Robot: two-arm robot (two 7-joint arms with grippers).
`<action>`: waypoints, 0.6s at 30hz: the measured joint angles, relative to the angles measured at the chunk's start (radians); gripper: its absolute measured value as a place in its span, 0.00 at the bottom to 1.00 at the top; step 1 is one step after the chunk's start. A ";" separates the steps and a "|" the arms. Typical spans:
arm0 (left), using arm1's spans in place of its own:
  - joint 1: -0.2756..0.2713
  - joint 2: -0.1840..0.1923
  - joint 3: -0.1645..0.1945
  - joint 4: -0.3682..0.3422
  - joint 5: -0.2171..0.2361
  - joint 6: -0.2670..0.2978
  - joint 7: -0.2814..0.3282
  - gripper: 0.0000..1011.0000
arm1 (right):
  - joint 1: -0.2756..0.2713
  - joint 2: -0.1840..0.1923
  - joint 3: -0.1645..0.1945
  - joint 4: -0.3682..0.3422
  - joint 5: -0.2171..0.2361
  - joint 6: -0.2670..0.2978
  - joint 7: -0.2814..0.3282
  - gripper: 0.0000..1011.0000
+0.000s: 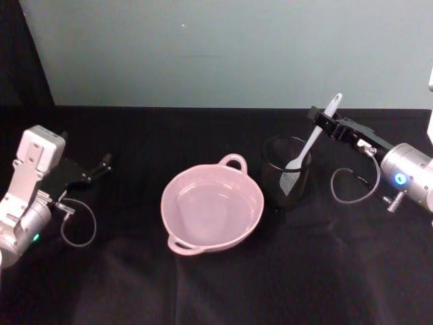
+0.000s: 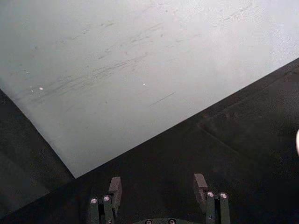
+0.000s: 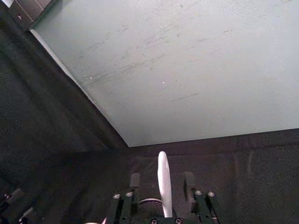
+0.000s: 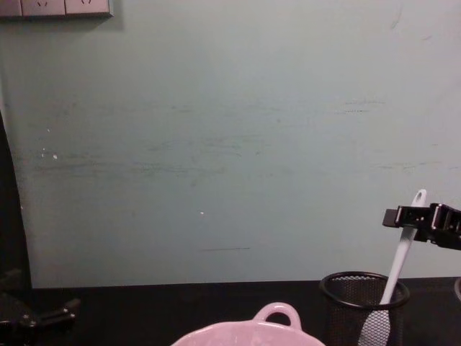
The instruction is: Use the one hand to pick up the spoon and stir the clear water in the bowl.
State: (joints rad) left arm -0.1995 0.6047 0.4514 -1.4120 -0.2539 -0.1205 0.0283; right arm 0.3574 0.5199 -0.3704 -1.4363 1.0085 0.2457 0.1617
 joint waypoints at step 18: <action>0.000 0.000 0.000 0.000 0.000 0.000 0.000 1.00 | 0.000 0.000 0.000 0.000 0.000 0.000 0.000 0.12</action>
State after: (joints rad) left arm -0.1995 0.6047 0.4514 -1.4120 -0.2539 -0.1205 0.0283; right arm 0.3575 0.5199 -0.3704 -1.4364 1.0087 0.2456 0.1618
